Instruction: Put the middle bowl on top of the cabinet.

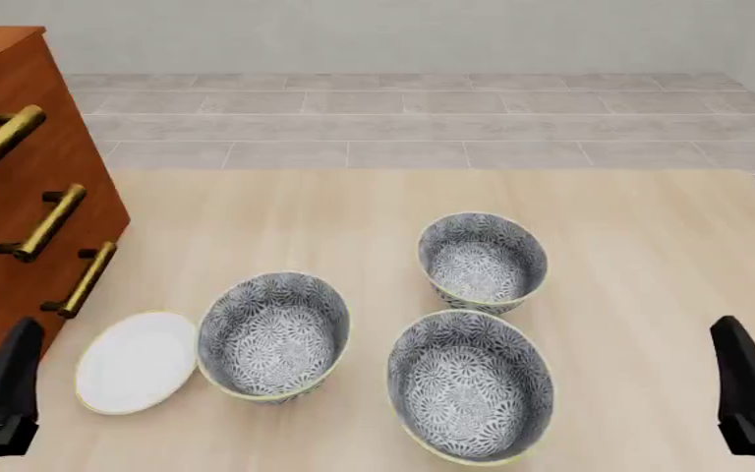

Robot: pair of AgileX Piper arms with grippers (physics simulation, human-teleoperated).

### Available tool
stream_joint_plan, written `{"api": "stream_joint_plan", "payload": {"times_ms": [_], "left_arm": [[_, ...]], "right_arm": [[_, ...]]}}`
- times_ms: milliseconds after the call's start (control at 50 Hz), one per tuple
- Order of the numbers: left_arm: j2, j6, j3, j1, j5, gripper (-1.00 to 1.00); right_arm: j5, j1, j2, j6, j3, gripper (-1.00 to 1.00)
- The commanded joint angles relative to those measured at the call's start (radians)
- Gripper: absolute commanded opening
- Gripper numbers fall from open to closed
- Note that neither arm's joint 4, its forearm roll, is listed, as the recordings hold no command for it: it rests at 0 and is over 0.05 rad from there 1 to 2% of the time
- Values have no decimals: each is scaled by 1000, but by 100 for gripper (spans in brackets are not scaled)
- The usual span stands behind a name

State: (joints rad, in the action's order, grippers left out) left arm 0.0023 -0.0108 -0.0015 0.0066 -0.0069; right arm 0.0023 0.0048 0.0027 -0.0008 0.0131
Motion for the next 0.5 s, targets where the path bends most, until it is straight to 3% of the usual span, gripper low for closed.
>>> {"api": "stream_joint_plan", "payload": {"times_ms": [20,240,320,360,480,500], "left_arm": [[3,6,-3,-9,8,100],[13,-9,-3,-40,42,100],[65,-13,-13,-51,23,100],[156,-1,-18,-73,-15,100],[195,-10,-51,-91,7,100],[224,-24,-74,-138,32,100]], "right_arm": [[-6,-5,6,1,-9,100],[-13,-6,19,1,-12,100],[-5,-3,19,3,-13,100],[-4,-1,21,4,-13,100],[-8,-1,27,5,-13,100],[-8,-4,27,6,-13,100]]}}
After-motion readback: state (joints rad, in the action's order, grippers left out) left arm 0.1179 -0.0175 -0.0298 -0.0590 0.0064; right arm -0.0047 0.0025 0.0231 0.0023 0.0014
